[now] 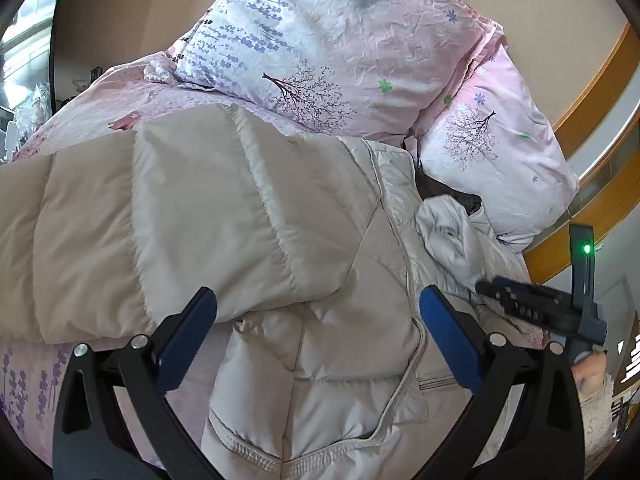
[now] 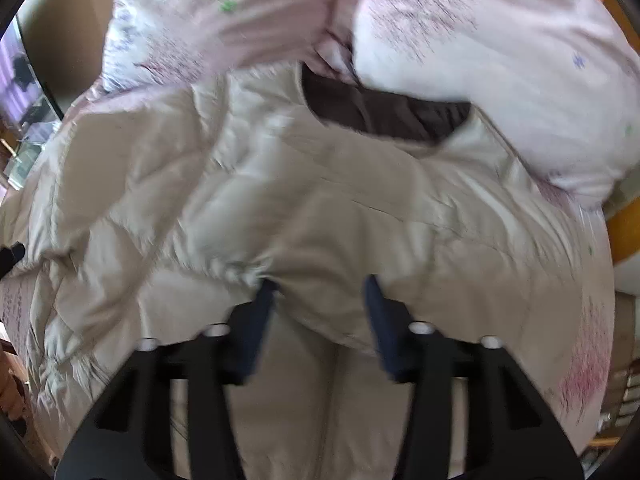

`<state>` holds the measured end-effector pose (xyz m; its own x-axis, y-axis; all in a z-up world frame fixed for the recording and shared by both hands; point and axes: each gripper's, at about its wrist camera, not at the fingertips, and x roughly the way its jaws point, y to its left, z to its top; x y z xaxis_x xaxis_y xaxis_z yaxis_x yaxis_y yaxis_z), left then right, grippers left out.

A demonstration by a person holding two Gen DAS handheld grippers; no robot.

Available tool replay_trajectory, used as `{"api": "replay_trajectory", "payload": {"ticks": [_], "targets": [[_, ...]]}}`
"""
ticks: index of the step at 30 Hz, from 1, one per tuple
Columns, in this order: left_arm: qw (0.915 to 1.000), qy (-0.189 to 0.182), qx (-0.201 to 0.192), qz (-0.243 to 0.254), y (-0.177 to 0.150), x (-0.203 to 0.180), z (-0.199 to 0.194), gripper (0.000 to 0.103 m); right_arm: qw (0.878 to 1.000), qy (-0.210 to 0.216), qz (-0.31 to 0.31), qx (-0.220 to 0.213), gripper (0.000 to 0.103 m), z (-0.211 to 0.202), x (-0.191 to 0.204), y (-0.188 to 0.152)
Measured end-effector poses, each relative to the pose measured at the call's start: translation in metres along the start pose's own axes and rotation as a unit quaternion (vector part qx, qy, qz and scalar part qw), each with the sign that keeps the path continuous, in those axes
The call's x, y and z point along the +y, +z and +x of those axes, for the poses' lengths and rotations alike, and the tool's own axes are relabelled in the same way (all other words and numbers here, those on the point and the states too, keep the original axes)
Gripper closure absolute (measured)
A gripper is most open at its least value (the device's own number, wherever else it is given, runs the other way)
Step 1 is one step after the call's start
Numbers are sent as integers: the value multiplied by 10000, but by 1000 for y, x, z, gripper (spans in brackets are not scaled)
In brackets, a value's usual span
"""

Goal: Fold large clothes

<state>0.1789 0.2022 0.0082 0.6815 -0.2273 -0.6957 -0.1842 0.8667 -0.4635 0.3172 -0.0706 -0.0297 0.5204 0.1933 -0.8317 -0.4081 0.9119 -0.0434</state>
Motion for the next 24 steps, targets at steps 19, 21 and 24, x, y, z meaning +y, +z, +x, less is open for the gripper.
{"api": "replay_trajectory", "payload": {"ticks": [19,21,24], "targets": [[9986,72,-388,-341,-23,53,-50,2,9984,-163,-158,515,76,52,35,29],[9969,168,-586,-495,-31,66,-60,2,9985,-42,-59,537,72,46,30,32],[9933,296,-917,-638,-45,84,-79,2,9993,245,205,202,7,14,19,30]]}}
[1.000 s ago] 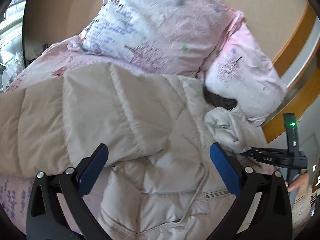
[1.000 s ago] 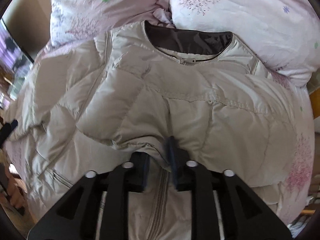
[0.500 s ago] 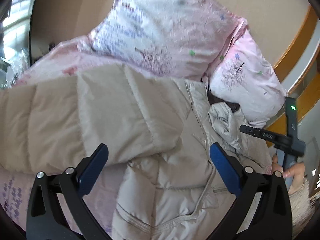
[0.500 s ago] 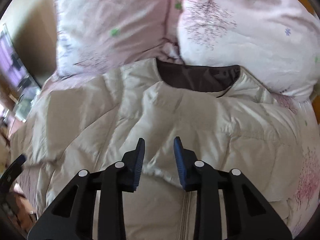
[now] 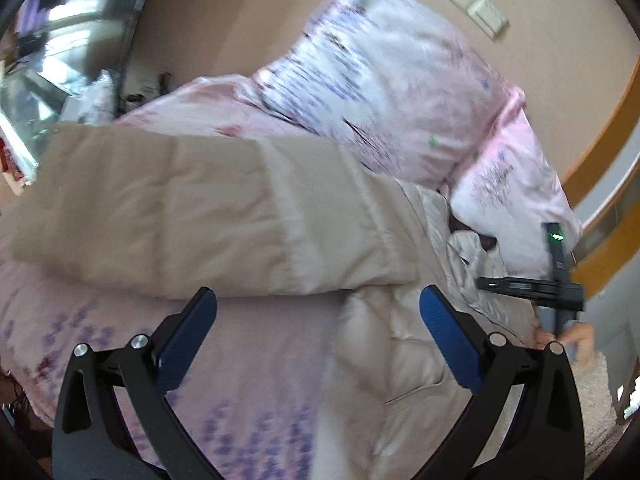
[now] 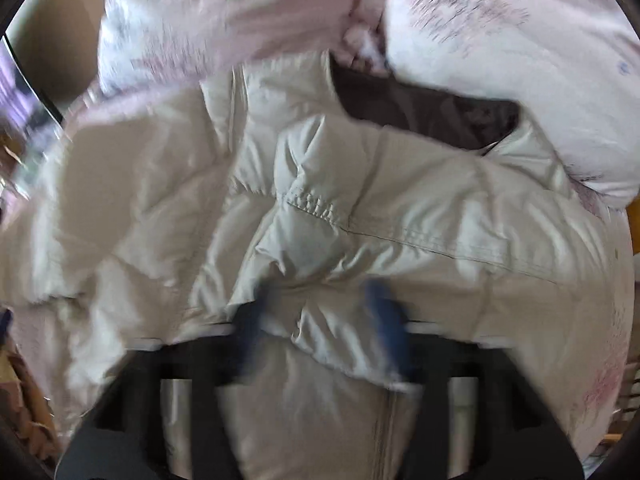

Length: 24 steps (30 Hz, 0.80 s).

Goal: Fold large clothes

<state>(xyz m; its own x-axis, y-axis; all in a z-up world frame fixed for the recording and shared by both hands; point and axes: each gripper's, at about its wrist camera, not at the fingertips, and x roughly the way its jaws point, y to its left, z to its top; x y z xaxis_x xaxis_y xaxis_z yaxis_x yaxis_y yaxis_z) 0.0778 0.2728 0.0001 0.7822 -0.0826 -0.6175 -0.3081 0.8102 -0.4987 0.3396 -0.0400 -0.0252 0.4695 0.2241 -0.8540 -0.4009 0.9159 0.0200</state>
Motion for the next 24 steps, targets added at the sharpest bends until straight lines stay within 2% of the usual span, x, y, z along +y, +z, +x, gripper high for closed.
{"api": "replay_trajectory", "payload": {"ticks": [1,3,7,8,9,10,14,16,19,21,22,24], "targets": [[9999,108,-16,-76,-1,8,-4,2,9999,18,-34,-169,1,-11,-1,-2],[9987,309,199,-352,0,27,-4,2,9985,73,-116,-534,1,-38,1,-10],[9913,568,361,-1133,0,66,-1,2,9905,917,375,-951,1,-72,-13,-21],[9871,595,343,-1448,-1,78,0,2,9891,1131,396,-857,1,-73,-14,-21],[9849,531,274,-1625,-2,87,-2,2,9879,1437,269,-520,1,-70,-13,-21],[9826,447,137,-1798,-2,93,-6,2,9878,1511,199,-329,1,-68,-13,-20],[9707,602,-160,-2322,3,113,-15,3,9890,1393,490,-88,1,-63,-19,-25],[9633,544,-305,-2609,5,123,-17,5,9865,1535,575,-55,1,-63,-22,-28],[9533,628,-471,-2915,8,136,-18,20,9833,1699,654,-66,1,-67,-27,-35],[9436,616,-550,-3207,8,146,-16,42,9818,1774,680,-26,1,-69,-31,-40],[9388,586,-592,-3341,7,152,-16,47,9820,1764,679,-15,1,-72,-32,-43],[9303,578,-579,-3576,7,163,-13,76,9834,1687,674,-9,1,-73,-37,-48]]}}
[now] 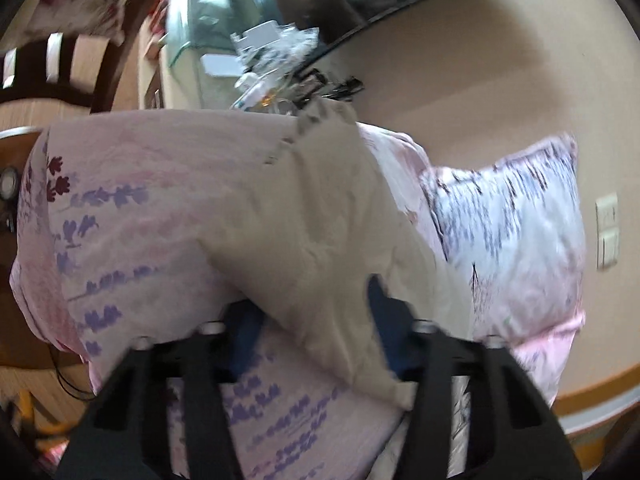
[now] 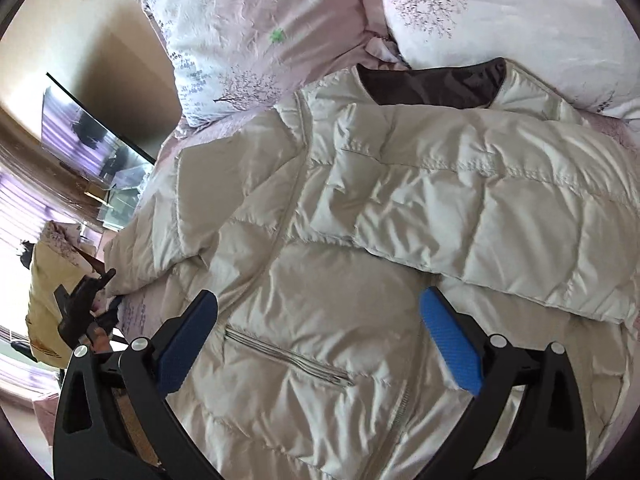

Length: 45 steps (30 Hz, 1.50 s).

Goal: Fold large clothes

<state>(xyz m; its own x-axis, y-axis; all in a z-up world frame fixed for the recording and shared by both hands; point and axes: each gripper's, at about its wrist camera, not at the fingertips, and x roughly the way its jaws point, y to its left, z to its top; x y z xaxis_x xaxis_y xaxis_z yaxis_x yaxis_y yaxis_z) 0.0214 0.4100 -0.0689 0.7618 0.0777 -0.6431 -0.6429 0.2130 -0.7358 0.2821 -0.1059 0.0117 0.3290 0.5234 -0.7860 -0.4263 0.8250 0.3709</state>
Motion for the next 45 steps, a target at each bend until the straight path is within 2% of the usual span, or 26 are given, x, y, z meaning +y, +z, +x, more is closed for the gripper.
{"api": "replay_trajectory", "payload": {"ticks": [3,5,8,11,14,17,20,24,26,27,33,37,38,40,42,44,45], "targets": [[10000,-6,72,-60,4,1,4,88,9996,-220,74,141,1,-4,-9,-3],[9998,-22,-33,190,4,-14,-2,89,9988,-385,144,252,1,-6,-16,-4],[9978,-222,-175,592,2,-45,-15,90,9987,-364,361,84,1,-19,-35,-6],[9922,-565,-251,1085,-7,-90,-26,90,9981,-284,545,-20,1,-28,-51,-9],[9814,-970,-216,1641,-24,-144,-34,90,9968,-234,755,-83,1,-35,-68,-14],[9661,-1406,-48,2166,-50,-197,-37,91,9951,-239,945,-144,1,-42,-83,-21],[9462,-1799,239,2680,-87,-248,-33,91,9933,-257,1102,-246,1,-51,-95,-27],[9154,-2192,859,3266,-152,-307,-16,91,9905,-275,1271,-445,1,-65,-112,-35],[9026,-2309,1067,3473,-177,-326,-9,91,9890,-275,1347,-546,1,-72,-120,-39],[8928,-2390,1235,3613,-197,-337,-3,91,9880,-266,1386,-630,1,-76,-124,-41],[8478,-2508,1962,4240,-288,-373,29,91,9827,-410,1506,-994,1,-93,-142,-51],[8260,-2242,2396,4582,-343,-378,62,91,9784,-465,1680,-1108,1,-95,-154,-51],[8179,-2142,2581,4674,-360,-377,74,91,9775,-474,1718,-1130,1,-95,-157,-50],[8053,-1979,2826,4821,-382,-375,93,81,9753,-531,1787,-1181,1,-93,-165,-49],[7829,-1857,3207,4998,-408,-370,108,50,9740,-577,1833,-1201,1,-90,-171,-47],[7767,-1780,3385,5005,-414,-368,116,33,9732,-579,1866,-1212,1,-89,-174,-43],[7702,-1877,3462,5017,-414,-368,114,26,9731,-561,1866,-1231,1,-89,-175,-41]]}}
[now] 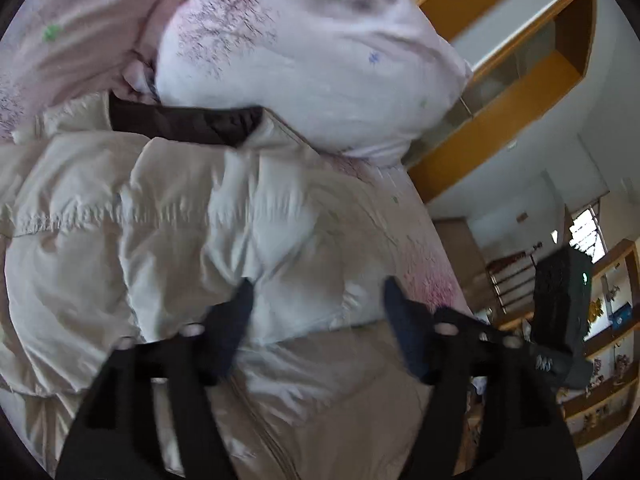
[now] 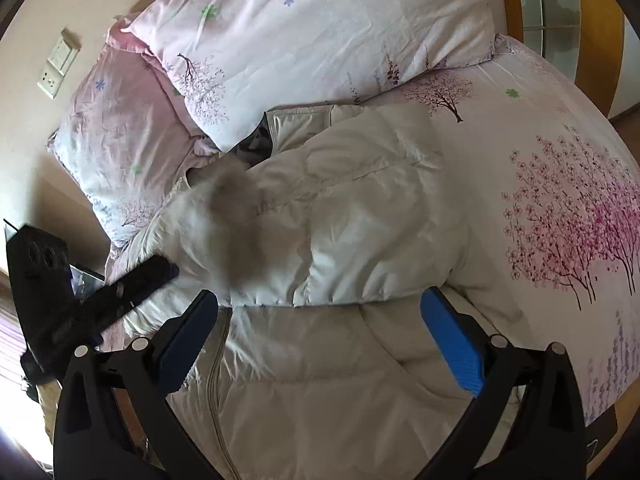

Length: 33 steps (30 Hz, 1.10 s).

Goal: Fold large clothes

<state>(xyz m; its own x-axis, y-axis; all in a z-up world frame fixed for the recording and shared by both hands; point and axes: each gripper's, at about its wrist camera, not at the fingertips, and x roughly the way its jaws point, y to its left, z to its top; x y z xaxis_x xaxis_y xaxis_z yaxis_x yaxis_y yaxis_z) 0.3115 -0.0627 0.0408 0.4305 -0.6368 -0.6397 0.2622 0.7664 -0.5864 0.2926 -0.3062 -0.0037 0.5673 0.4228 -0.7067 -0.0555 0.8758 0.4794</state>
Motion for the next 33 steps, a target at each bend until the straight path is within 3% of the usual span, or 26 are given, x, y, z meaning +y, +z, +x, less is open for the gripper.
{"api": "replay_trajectory", "payload": {"ticks": [4,6,8,10,14,18,21,22,23,26,29,33], "targets": [[9991,-170,-325,202,-6,-4,-37,12,9996,212,-94,-136,2,-1,7,4],[9971,-23,-704,272,-12,4,-69,5,9986,505,-141,-97,8,3,15,6],[9943,223,-998,310,-18,13,-95,2,9965,823,-124,72,24,13,22,7],[9897,756,-1188,269,-27,32,-120,2,9940,1043,-68,323,30,29,29,7],[9758,1925,-1033,-119,-47,75,-153,2,9940,891,-99,623,31,58,40,8],[9617,2464,-1111,-462,-71,119,-187,2,9916,931,244,860,32,87,37,14],[9585,2532,-1102,-710,-81,144,-202,2,9915,871,240,934,42,101,39,17],[9579,2507,-1148,-804,-86,152,-207,2,9916,873,217,933,49,103,42,17],[9572,2487,-1219,-845,-90,156,-211,2,9911,925,171,943,63,107,46,17],[9485,2592,-1637,-796,-101,164,-222,2,9920,889,13,898,86,109,55,15],[9458,2686,-1704,-653,-104,163,-226,2,9951,797,-301,509,91,93,65,17],[9578,2419,-1294,-860,-106,177,-220,2,9971,658,-390,50,91,72,64,23]]}}
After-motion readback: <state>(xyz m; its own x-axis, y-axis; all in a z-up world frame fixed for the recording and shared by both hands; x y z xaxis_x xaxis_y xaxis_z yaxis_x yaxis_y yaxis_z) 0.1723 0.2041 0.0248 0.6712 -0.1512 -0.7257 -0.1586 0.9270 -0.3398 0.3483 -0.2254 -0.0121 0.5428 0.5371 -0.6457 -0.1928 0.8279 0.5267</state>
